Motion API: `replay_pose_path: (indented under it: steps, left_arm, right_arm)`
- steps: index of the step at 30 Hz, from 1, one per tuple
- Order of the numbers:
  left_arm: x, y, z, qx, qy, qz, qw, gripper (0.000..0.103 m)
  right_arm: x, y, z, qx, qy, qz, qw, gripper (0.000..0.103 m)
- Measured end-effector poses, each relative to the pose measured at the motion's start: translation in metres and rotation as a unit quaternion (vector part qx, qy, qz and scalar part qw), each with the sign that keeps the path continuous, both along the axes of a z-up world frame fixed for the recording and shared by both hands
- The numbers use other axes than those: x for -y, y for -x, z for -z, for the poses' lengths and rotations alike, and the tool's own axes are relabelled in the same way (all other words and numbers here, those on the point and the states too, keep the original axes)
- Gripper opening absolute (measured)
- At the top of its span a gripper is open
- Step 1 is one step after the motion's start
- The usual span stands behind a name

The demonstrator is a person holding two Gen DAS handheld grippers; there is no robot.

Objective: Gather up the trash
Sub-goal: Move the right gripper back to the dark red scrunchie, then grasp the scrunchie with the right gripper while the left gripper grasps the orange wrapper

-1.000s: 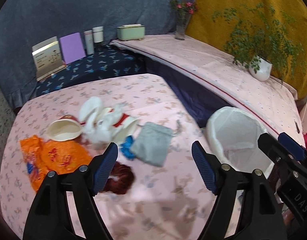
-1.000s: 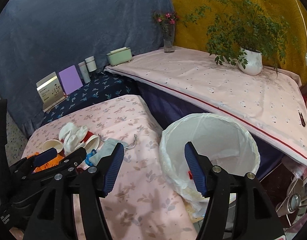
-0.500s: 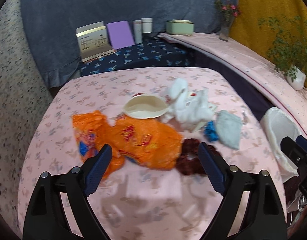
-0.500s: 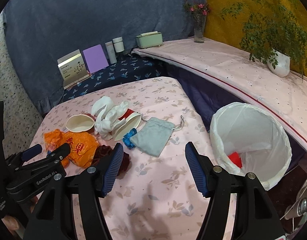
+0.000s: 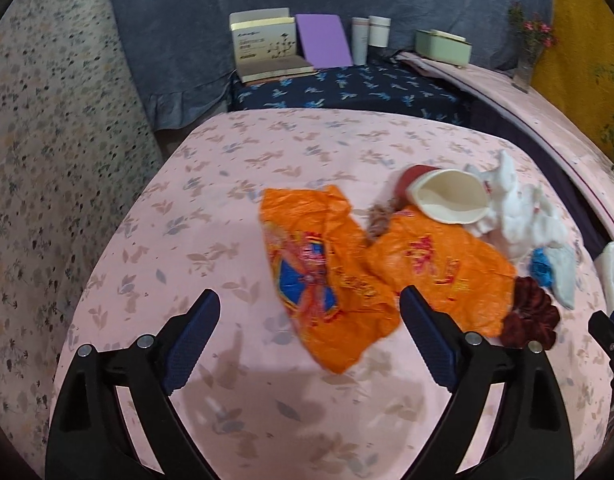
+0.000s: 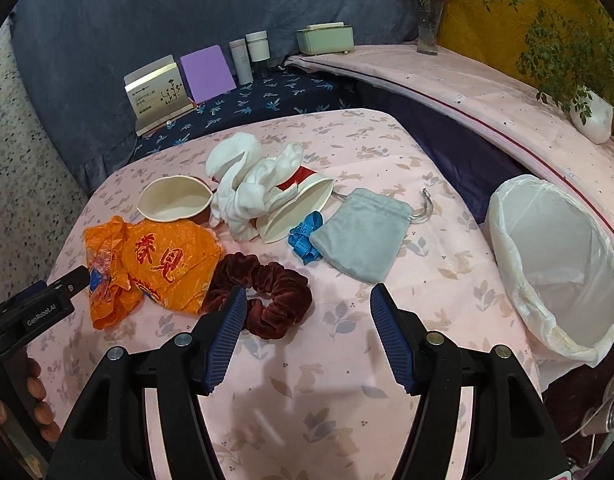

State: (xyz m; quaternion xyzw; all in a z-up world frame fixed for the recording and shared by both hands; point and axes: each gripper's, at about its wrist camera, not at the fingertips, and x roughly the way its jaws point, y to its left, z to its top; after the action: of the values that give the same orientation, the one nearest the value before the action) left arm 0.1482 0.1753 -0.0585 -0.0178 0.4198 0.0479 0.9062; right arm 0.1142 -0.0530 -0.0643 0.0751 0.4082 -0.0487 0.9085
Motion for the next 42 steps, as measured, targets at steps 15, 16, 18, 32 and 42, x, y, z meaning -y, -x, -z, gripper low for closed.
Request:
replay_pose_path:
  steps: [15, 16, 18, 32, 42]
  left_arm:
    - [-0.027, -0.042, 0.048, -0.049, 0.029, -0.001, 0.9984, 0.084]
    - [-0.026, -0.043, 0.050, -0.050, 0.031, 0.003, 0.9982, 0.080]
    - [-0.022, -0.045, 0.052, -0.052, 0.034, 0.010, 0.9980, 0.075]
    - [0.019, -0.029, 0.039, -0.047, 0.035, 0.061, 0.9964, 0.003]
    - [0.040, 0.005, -0.006, -0.005, 0.036, 0.071, 0.9968, 0.003]
  right_arm:
    - [-0.015, -0.044, 0.047, -0.049, 0.006, -0.002, 0.999, 0.062]
    - [-0.015, -0.045, 0.050, -0.052, 0.005, -0.002, 0.999, 0.062]
    - [-0.015, -0.047, 0.053, -0.054, 0.003, -0.001, 0.999, 0.062]
    - [-0.015, -0.038, 0.056, -0.059, 0.003, -0.018, 0.998, 0.021]
    - [-0.009, -0.003, 0.012, -0.009, -0.001, -0.024, 1.000, 0.018]
